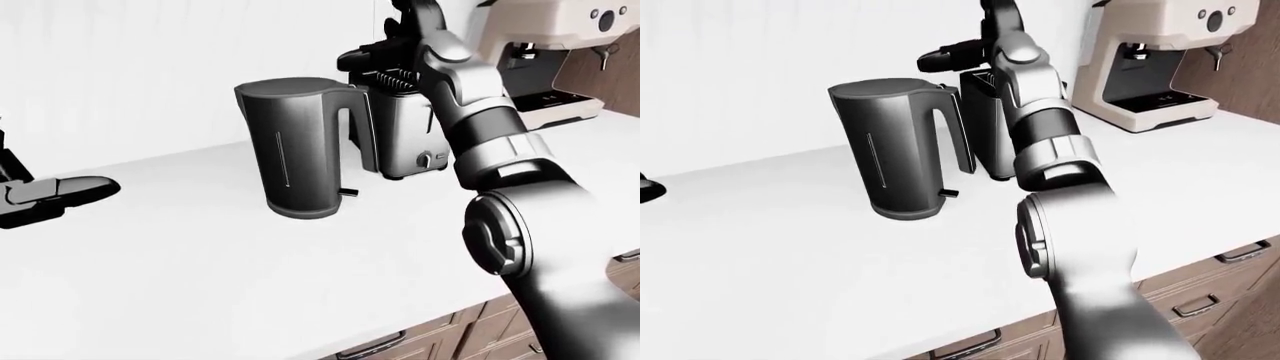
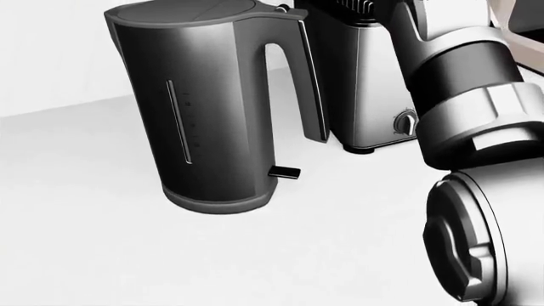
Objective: Press the button to open the lid of the electric kettle.
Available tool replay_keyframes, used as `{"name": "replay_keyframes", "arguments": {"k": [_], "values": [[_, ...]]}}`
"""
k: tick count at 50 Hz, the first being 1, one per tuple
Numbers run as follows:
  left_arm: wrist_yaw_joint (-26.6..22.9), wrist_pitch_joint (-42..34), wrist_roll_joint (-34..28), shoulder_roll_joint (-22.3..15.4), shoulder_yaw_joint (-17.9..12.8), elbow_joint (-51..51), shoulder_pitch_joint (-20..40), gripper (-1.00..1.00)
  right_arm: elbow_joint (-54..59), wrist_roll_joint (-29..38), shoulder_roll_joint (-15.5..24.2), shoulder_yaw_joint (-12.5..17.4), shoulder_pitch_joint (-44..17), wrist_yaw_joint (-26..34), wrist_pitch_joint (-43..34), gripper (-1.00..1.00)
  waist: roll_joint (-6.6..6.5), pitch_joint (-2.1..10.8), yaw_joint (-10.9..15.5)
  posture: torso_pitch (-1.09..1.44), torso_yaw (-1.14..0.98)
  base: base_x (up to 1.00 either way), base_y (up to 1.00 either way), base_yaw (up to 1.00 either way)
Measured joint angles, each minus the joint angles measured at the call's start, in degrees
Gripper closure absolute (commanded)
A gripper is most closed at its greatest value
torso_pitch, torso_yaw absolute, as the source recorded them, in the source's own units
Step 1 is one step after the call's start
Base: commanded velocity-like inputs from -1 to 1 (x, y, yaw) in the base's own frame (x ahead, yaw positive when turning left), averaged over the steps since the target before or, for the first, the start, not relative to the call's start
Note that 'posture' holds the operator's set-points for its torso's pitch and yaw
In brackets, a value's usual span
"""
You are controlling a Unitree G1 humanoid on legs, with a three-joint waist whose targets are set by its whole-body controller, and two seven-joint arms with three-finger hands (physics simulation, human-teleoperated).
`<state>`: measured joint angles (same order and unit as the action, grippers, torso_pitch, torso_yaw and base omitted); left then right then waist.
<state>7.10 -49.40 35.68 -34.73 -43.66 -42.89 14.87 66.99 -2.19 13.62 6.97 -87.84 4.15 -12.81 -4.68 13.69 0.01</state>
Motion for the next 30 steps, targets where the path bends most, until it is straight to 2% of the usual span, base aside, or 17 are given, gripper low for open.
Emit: {"name": "replay_keyframes", "arguments": {"k": [30], "values": [[-0.1, 0.2, 0.3, -0.1, -0.5, 0.0, -0.4, -1.00, 4.5, 2.9, -1.2, 0.4, 0.0, -11.0, 5.4, -1.00, -0.04, 0.09, 0.1, -0.40, 0.00, 0.00, 0.00, 0.00]]}}
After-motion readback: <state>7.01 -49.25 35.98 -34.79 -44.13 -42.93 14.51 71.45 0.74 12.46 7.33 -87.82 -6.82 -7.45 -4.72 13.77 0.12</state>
